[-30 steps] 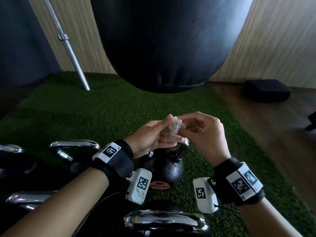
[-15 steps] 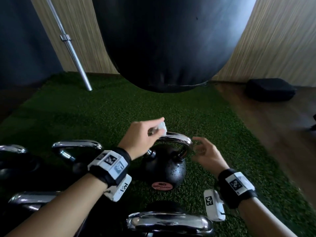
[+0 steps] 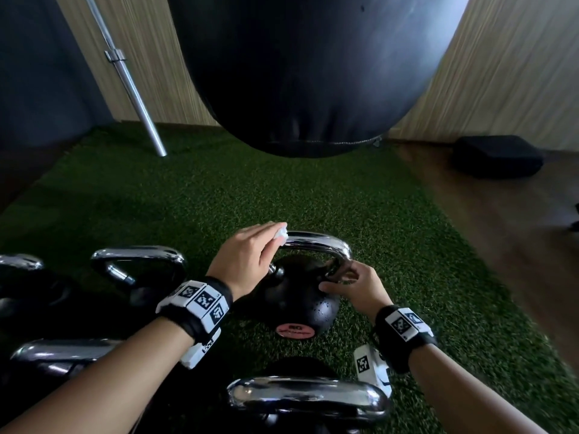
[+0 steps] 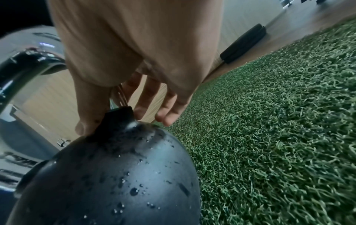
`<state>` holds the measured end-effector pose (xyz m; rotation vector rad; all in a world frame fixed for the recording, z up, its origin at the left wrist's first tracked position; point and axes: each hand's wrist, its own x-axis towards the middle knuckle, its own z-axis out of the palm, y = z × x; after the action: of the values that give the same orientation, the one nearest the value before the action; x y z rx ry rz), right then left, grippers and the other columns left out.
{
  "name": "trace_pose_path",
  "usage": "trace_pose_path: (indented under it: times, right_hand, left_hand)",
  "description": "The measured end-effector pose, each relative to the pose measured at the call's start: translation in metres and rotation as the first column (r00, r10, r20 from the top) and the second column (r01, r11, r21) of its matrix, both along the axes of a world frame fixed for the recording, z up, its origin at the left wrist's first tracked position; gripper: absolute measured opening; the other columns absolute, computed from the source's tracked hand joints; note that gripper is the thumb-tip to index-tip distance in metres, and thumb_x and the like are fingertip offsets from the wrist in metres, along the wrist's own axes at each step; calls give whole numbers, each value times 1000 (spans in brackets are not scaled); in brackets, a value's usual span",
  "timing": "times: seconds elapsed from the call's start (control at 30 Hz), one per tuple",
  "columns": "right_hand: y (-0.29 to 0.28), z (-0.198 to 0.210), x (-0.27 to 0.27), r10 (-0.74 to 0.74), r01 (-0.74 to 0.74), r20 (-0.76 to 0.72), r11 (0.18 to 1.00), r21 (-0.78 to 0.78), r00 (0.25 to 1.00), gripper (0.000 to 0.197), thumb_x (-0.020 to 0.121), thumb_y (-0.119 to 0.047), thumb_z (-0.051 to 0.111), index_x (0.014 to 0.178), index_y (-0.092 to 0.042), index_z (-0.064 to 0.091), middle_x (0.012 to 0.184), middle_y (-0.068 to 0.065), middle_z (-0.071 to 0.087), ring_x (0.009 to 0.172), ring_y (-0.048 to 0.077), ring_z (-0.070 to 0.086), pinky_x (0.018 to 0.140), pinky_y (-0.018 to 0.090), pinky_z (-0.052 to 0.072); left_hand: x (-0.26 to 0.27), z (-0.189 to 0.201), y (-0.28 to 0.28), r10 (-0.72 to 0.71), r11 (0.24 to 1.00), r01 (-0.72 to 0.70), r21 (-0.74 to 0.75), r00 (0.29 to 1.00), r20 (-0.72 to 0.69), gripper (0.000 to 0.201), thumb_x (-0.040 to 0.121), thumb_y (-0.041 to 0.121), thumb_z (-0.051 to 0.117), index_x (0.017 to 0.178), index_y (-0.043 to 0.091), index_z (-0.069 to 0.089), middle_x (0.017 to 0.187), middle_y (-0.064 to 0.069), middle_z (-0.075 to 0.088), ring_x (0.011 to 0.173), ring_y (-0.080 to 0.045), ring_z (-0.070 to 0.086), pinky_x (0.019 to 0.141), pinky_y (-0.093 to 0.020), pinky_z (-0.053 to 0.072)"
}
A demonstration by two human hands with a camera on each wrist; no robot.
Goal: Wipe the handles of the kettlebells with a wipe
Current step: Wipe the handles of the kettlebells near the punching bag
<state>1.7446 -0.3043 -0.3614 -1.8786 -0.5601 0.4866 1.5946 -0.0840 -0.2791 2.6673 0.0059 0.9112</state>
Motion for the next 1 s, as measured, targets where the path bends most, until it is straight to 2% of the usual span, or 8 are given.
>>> trace_pose_path:
  times: [0.13,0.23,0.37,0.47,0.57,0.67,0.87,1.0]
  right_hand:
    - [2,1,-4,-34,35,60,999,-28,998,38,56,-35,99,80,-26,71,95,-10,78,95,8,73,89,36,59]
    - [2,3,-6,-42,45,70,998,-51,997,39,58,-37,98,83,-26,71,96,-11,77,96,6,72,92,38,59]
    - [1,0,-5,-47,50,70,998,-45,996,41,58,-42,98,86,-27,71,99,-11,77,98,7,72,94,44,58]
    - [1,-2,-7,-50,53,84,998,-31,995,41,59,-43,97,86,-27,71,99,-11,77,99,8,71,95,46,58]
    - [2,1,-9,-46,49,91,998,-34,995,40,61,-41,96,88,-26,72,99,-11,76,100,7,70,96,47,57]
    - [1,5,-10,-42,46,86,998,-47,995,39,61,-40,96,88,-25,71,99,-13,75,100,5,69,97,45,57]
    - [2,4,-7,-48,52,50,996,-75,998,46,56,-44,97,89,-26,71,101,-11,76,101,8,70,99,46,55]
    - [3,2,-6,-43,46,33,995,-90,999,56,48,-56,93,93,-30,73,101,-11,77,101,10,72,98,48,56]
  left_hand:
    - [-3,-19,7,146,964,-132,-232,988,45,33,106,29,50,121,10,73,114,0,77,103,-7,71,92,-6,47]
    - [-13,-36,15,248,910,-223,-350,968,29,44,107,40,42,112,11,74,103,1,79,93,-13,73,85,-19,55]
    - [-15,-45,7,224,867,-176,-467,973,49,37,108,29,44,122,7,71,114,6,73,102,1,66,85,2,40]
    - [-10,-58,-1,314,687,-261,-678,948,-46,38,109,32,41,120,12,71,110,3,74,103,-9,67,91,-13,44]
    - [-10,-78,-6,301,521,-316,-793,937,-177,51,103,57,34,77,23,63,71,1,61,69,-12,54,76,-32,43]
    - [-15,-82,-5,281,537,-309,-785,943,-179,48,104,51,36,64,27,50,63,9,52,62,-13,47,69,-35,40]
    - [-14,-98,-8,253,548,-342,-764,938,-238,42,110,35,36,85,17,65,84,3,69,82,-16,64,83,-38,50]
    - [-21,-105,-8,187,604,-357,-712,933,-308,52,100,57,36,97,19,71,95,5,76,94,-14,70,90,-39,54]
